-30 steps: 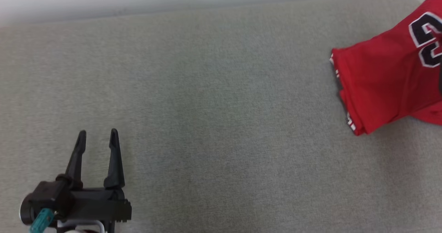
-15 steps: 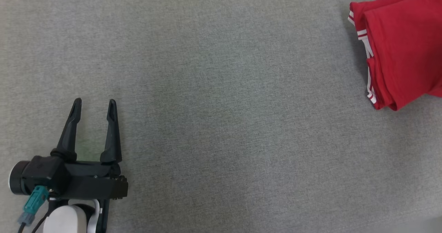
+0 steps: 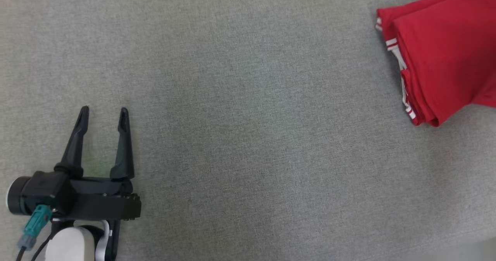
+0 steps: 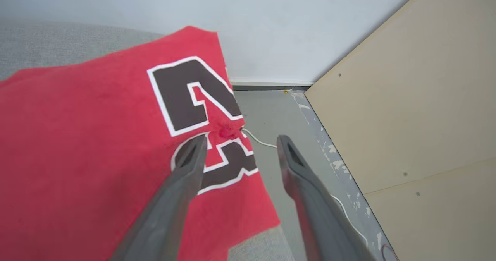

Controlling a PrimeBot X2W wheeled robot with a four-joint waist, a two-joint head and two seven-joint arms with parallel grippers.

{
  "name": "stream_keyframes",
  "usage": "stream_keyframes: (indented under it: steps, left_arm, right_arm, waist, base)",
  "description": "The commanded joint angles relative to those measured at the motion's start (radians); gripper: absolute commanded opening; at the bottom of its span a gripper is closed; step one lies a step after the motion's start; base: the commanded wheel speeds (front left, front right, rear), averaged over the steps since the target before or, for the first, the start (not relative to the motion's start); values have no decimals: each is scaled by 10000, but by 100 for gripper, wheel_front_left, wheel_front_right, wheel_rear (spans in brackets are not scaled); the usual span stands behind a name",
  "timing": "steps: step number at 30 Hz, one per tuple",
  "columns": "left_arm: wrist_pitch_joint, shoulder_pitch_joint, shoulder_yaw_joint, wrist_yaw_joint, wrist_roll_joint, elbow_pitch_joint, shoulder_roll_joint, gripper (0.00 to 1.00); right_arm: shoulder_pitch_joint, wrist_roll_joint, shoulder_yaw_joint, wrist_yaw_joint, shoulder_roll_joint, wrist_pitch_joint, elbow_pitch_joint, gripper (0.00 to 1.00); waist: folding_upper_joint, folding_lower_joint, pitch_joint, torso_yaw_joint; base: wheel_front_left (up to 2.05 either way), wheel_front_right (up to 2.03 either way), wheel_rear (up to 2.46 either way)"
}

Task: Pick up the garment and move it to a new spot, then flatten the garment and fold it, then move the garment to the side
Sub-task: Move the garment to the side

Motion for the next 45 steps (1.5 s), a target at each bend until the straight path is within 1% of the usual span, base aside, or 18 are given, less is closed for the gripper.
stream_keyframes:
  steps: [1,6,9,12,20,23,26,29,31,34,37,41,45]
  left_arm:
    - [0,-1,61,-2,41,20,23,100]
    - [0,223,203,-5,-61,130,-49,100]
    - [0,453,302,-7,-162,251,-104,100]
    - [0,733,431,-10,-312,388,-166,100]
    - [0,1805,1063,111,-672,691,-250,100]
    - [0,2203,1221,161,-720,763,-258,100]
    - [0,2561,1245,257,-667,803,-269,100]
    - [0,2873,1213,343,-698,886,-268,100]
    - [0,3057,1240,357,-657,932,-268,100]
    - [0,3173,1276,338,-643,954,-269,100]
    - [0,3341,1305,300,-645,1006,-270,100]
    - [0,3467,1205,257,-582,1092,-272,100]
    - [0,3480,1001,229,-577,1143,-270,100]
  right_arm:
    - [142,-78,-9,-32,-34,80,52,100]
    - [416,-33,8,-32,195,370,276,100]
    - [720,240,230,-32,347,12,146,100]
    - [1249,727,638,-32,535,-716,-82,100]
    - [3255,2401,1812,-32,1190,-3270,-1131,100]
    - [4124,3398,2350,-30,1498,-3931,-1415,100]
    - [4941,4147,2953,-32,1503,-4551,-1683,100]
    - [5714,4574,3558,-32,1504,-5202,-1848,100]
    - [6130,4734,3960,-32,1548,-5527,-1863,100]
    - [6438,4815,4196,-32,1649,-5807,-1817,100]
    - [6765,4749,4452,-30,1900,-6148,-1776,100]
    - [7076,4623,4532,-30,2244,-6412,-1547,100]
    - [7271,4443,4359,-30,2606,-6580,-1415,100]
  waist:
    - [-1,0,-130,35]
    - [-1,0,-632,131]
    - [-1,0,-1092,230]
    - [-1,0,-1634,341]
    - [-1,0,-3084,636]
    - [-1,0,-3528,818]
    - [-1,0,-3904,1034]
    - [-1,0,-4261,1230]
    - [-1,0,-4431,1325]
    - [-1,0,-4541,1409]
    - [-1,0,-4634,1512]
    - [-1,0,-4680,1589]
    - [-1,0,-4687,1632]
  base:
    - [0,0,0]
    - [0,0,0]
    - [0,0,0]
    - [0,0,0]
    - [0,0,0]
    - [0,0,0]
    - [0,0,0]
    - [0,0,0]
    - [0,0,0]
    - [0,0,0]
    - [0,0,0]
    - [0,0,0]
    - [0,0,0]
